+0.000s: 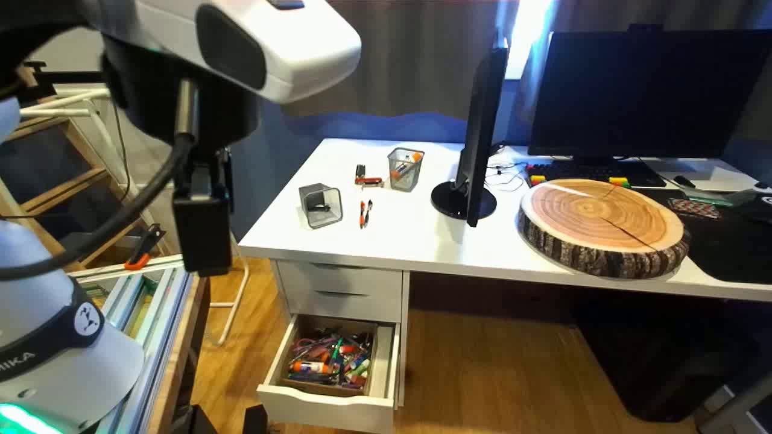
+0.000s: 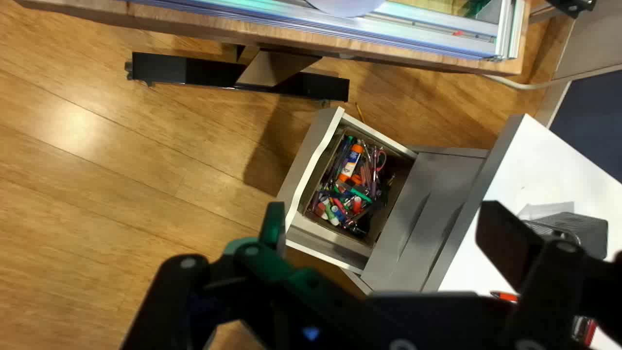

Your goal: Put the grey basket in its upright position

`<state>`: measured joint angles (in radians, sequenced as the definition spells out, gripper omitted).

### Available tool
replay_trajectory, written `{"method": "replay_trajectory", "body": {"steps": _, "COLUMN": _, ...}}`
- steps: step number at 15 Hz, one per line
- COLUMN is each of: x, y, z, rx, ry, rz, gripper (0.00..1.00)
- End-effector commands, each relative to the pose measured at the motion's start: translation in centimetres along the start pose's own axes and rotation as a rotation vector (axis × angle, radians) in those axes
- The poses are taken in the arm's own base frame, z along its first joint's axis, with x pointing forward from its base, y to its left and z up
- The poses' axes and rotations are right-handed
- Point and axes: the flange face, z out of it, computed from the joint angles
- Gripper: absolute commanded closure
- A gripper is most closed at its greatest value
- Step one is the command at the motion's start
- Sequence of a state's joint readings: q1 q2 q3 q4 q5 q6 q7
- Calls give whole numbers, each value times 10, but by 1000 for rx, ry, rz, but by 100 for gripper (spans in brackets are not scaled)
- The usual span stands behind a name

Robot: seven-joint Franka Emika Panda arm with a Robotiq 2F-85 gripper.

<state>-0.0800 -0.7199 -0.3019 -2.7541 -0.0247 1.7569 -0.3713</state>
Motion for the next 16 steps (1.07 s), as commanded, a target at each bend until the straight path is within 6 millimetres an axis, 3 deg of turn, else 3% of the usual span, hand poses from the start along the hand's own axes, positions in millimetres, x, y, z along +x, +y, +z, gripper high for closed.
{"method": "replay_trajectory", "body": {"steps": 1, "x": 0, "y": 0, "z": -1, "rx": 0, "ry": -1, "rz": 0, "gripper": 0}}
{"method": "replay_trajectory", "body": {"steps": 9, "x": 4, "y": -2, "z": 2, "rx": -9, "ry": -10, "rz": -22, "gripper": 0}}
{"method": "replay_trajectory", "body": {"steps": 12, "x": 27, "y": -32, "z": 19, "rx": 0, "ry": -64, "rz": -130, "gripper": 0}}
{"method": "replay_trajectory", "body": {"steps": 16, "x": 58, "y": -86, "z": 41, "rx": 18, "ry": -77, "rz": -266, "gripper": 0}}
